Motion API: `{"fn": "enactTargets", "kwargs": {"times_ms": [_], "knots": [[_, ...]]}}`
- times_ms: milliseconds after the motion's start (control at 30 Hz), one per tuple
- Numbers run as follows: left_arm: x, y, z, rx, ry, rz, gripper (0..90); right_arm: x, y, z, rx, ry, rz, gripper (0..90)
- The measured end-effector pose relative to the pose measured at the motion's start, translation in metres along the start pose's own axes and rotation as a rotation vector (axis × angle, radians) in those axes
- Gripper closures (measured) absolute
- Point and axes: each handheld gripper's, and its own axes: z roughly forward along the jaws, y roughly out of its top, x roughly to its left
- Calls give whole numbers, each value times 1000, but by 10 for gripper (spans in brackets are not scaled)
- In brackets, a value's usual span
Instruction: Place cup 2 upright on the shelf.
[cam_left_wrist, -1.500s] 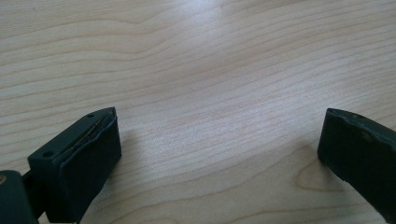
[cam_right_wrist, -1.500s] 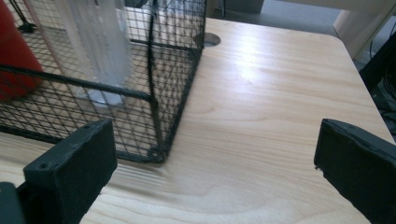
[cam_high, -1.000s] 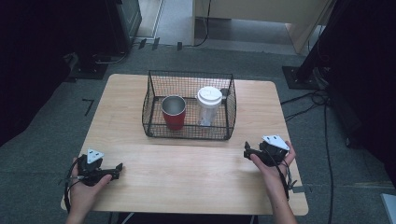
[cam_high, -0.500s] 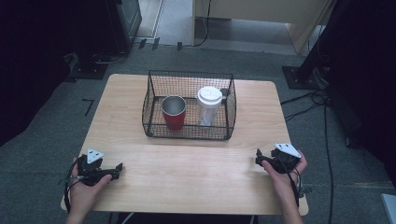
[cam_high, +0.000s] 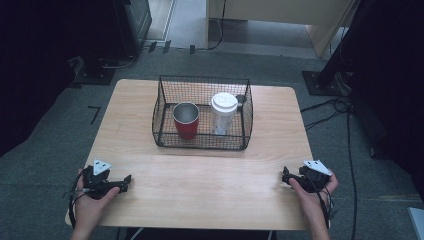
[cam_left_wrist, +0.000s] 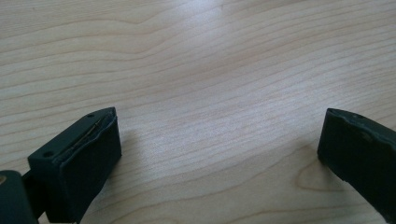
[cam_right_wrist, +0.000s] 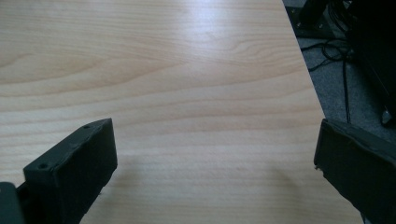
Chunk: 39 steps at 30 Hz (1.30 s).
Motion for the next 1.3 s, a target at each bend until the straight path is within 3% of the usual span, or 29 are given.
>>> {"fn": "enactTargets", "kwargs": {"times_ms": [300,433,567,1300], "knots": [[0,0,0,0,0,0,2,-17,-11,-6,42,-1,-10,0],[0,0,0,-1,0,-2,2,-23,-16,-10,68,70,14,0],[0,0,0,1,0,1,2,-22,-20,-15,71,106,-9,0],[-1,1,1,-1,8,-9,1,-21,-22,-17,73,105,-8,0]]}}
